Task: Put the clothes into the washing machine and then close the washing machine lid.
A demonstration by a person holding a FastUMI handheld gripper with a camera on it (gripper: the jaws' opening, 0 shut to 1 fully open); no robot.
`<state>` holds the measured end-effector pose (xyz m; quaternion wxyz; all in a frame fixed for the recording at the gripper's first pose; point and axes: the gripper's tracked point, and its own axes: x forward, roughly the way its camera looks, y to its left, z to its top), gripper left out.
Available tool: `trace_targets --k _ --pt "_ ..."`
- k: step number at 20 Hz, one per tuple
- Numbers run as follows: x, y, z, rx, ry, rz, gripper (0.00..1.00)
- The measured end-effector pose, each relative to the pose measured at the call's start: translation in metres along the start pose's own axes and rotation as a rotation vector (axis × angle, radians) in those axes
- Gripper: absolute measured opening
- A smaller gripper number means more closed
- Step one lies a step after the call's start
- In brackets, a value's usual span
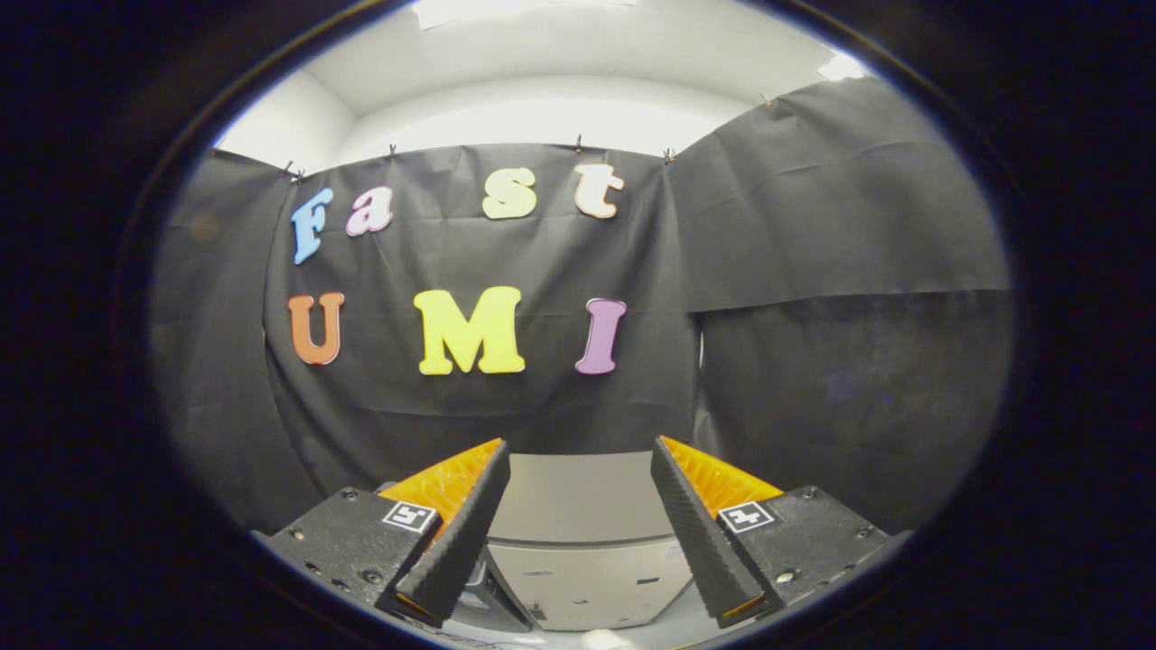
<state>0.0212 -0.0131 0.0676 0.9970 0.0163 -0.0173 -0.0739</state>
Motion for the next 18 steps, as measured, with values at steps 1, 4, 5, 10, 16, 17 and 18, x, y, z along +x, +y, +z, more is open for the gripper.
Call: trace_targets --k 1,4,5,10,16,17,18 --pt "-0.002 -0.001 -0.001 0.009 0.003 0.005 0.99" --pt "-0.004 -0.009 -0.003 0.026 0.002 0.009 0.99" --pt "-0.004 -0.010 -0.003 0.028 -0.005 0.010 0.99" --pt "-0.007 -0.008 0.000 0.017 -0.018 0.015 0.98" --pt "-0.005 0.003 0.004 0.007 -0.028 0.036 0.98" --pt "-0.005 0.004 0.005 0.008 -0.031 0.038 0.99" --pt "-0.004 0.004 0.005 0.011 -0.032 0.036 0.98"
